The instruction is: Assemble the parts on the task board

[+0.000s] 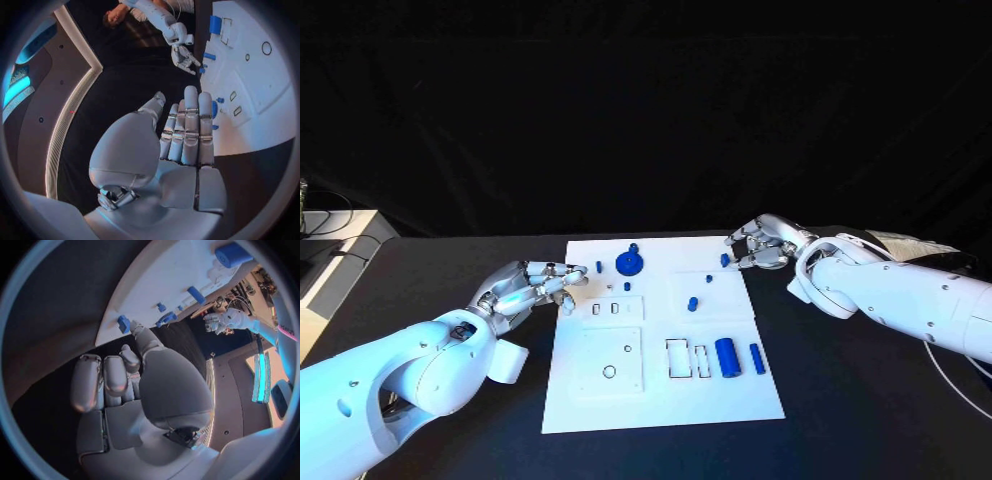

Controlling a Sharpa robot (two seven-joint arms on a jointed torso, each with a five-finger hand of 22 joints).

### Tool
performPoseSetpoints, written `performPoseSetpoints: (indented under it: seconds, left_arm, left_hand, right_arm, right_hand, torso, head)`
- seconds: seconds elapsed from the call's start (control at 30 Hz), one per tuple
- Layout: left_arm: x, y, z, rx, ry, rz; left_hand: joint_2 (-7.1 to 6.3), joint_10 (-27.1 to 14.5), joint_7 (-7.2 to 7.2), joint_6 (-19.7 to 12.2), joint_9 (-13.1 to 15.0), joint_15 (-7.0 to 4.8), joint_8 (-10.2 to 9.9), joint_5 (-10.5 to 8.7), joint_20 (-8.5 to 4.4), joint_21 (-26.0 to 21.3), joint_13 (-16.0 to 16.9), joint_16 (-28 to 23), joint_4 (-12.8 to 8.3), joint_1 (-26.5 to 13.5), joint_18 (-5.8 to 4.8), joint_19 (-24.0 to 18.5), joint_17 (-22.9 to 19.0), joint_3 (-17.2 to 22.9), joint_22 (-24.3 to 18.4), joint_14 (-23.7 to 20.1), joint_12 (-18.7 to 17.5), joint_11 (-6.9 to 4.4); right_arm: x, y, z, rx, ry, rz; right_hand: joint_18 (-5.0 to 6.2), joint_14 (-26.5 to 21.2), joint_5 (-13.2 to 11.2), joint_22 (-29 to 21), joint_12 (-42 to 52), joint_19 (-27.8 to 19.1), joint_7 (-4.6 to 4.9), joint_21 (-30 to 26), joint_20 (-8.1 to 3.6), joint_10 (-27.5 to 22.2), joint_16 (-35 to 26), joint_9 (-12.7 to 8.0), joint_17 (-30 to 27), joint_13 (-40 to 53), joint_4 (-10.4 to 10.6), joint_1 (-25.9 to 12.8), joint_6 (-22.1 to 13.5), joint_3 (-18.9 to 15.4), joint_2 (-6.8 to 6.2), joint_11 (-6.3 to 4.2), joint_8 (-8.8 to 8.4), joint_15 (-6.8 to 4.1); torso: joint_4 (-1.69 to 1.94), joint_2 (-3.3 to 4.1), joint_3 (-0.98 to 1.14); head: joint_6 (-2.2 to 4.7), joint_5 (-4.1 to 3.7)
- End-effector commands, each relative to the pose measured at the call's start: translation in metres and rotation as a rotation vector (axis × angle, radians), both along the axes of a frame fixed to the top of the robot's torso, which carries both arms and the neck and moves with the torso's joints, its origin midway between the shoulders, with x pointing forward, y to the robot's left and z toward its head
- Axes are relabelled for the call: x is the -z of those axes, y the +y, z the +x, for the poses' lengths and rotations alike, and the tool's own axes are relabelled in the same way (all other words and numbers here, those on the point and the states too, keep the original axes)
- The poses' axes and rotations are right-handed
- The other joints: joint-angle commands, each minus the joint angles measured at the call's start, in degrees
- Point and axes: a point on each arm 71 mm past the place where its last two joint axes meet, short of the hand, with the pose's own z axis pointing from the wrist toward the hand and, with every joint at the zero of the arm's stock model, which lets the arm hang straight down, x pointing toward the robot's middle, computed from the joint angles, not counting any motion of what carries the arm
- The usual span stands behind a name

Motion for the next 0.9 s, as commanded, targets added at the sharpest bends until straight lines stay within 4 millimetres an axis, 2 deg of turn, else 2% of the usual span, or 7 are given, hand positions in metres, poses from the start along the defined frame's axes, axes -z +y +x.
performPoseSetpoints:
  seconds: [0.03, 0.13, 0.27, 0.47, 0.73, 0.9]
  left_arm:
    - [-0.001, -0.002, -0.001, 0.013, -0.013, -0.011]
    - [-0.001, -0.002, -0.001, 0.013, -0.013, -0.011]
    - [-0.001, -0.001, -0.001, 0.012, -0.013, -0.010]
    - [-0.001, -0.001, -0.001, 0.012, -0.013, -0.010]
    - [-0.001, 0.000, -0.001, 0.010, -0.012, -0.008]
    - [-0.001, 0.001, -0.001, 0.009, -0.012, -0.007]
  left_hand:
    - [0.26, 0.08, -0.23, 0.05, 0.06, -0.13, -0.23, -0.08, -0.08, 0.23, 0.05, 0.16, -0.01, 0.12, 0.73, -0.16, -0.03, -0.06, -0.05, -0.38, -0.25, 0.11]
    - [0.26, 0.08, -0.23, 0.05, 0.06, -0.13, -0.23, -0.08, -0.08, 0.23, 0.05, 0.16, -0.01, 0.12, 0.73, -0.16, -0.03, -0.06, -0.05, -0.38, -0.25, 0.11]
    - [0.26, 0.08, -0.23, 0.05, 0.06, -0.13, -0.23, -0.08, -0.08, 0.23, 0.05, 0.16, -0.01, 0.12, 0.73, -0.16, -0.03, -0.06, -0.05, -0.38, -0.25, 0.11]
    - [0.26, 0.08, -0.23, 0.05, 0.06, -0.13, -0.23, -0.08, -0.08, 0.23, 0.05, 0.16, -0.01, 0.12, 0.73, -0.16, -0.03, -0.06, -0.05, -0.38, -0.25, 0.11]
    - [0.25, -0.04, -0.18, -0.01, 0.06, -0.12, -0.23, -0.08, -0.09, 0.32, 0.05, 0.19, -0.05, 0.10, 0.72, -0.18, -0.01, -0.04, -0.15, -0.38, -0.24, 0.14]
    - [0.25, -0.04, -0.18, -0.01, 0.06, -0.12, -0.23, -0.08, -0.09, 0.32, 0.05, 0.19, -0.05, 0.10, 0.72, -0.18, -0.01, -0.04, -0.15, -0.38, -0.24, 0.14]
  right_arm:
    - [0.005, 0.001, 0.002, -0.008, 0.027, -0.034]
    - [0.008, 0.002, 0.004, -0.002, 0.033, -0.038]
    - [0.011, 0.004, 0.006, 0.000, 0.041, -0.041]
    - [0.014, 0.008, 0.008, 0.001, 0.050, -0.043]
    - [0.017, 0.008, 0.010, 0.009, 0.059, -0.047]
    - [0.019, 0.009, 0.010, 0.009, 0.068, -0.051]
  right_hand:
    - [0.12, -0.16, 0.17, 10.05, -0.24, 1.85, 0.11, -0.17, 0.36, -0.46, -0.25, 0.00, 0.17, -0.06, 0.10, 0.60, -0.51, -0.39, 0.26, -0.06, -0.12, 0.41]
    - [0.12, -0.16, 0.17, 10.05, -0.24, 1.85, 0.11, -0.17, 0.36, -0.46, -0.25, 0.00, 0.17, -0.06, 0.10, 0.60, -0.51, -0.39, 0.26, -0.06, -0.12, 0.41]
    - [0.12, -0.14, 0.24, 10.07, -0.19, 1.89, 0.11, -0.12, 0.36, -0.48, -0.24, 0.00, 0.24, -0.08, 0.15, 0.56, -0.45, -0.36, 0.39, -0.07, -0.11, 0.41]
    - [0.10, -0.11, 0.32, 10.11, 0.07, 1.94, 0.03, -0.01, 0.35, -0.34, -0.21, 0.02, 0.33, 0.02, 0.30, 0.35, -0.04, -0.26, 0.73, -0.12, -0.07, 0.37]
    - [0.05, -0.06, 0.59, 10.13, 0.53, 1.99, -0.20, 0.10, 0.21, -0.04, -0.16, -0.03, 0.53, 0.25, 0.53, -0.61, 1.06, 0.66, 2.08, -0.31, -0.12, 0.20]
    - [0.03, -0.01, 0.70, 10.12, 0.67, 2.00, -0.43, 0.07, 0.07, 0.11, -0.19, -0.05, 0.58, 0.38, 0.16, -1.04, 1.76, 1.26, 2.49, -0.47, -0.14, 0.05]
  torso:
    - [-0.04, -0.03, -0.05]
    - [-0.05, -0.04, -0.08]
    - [-0.10, -0.01, 0.00]
    - [-0.09, -0.05, -0.04]
    - [-0.10, 0.03, -0.02]
    - [-0.08, -0.02, -0.02]
  head:
    - [-0.11, -0.01]
    - [-0.20, 0.03]
    - [-0.32, 0.19]
    - [-0.51, 0.26]
    - [-0.57, 0.31]
    - [-0.53, 0.52]
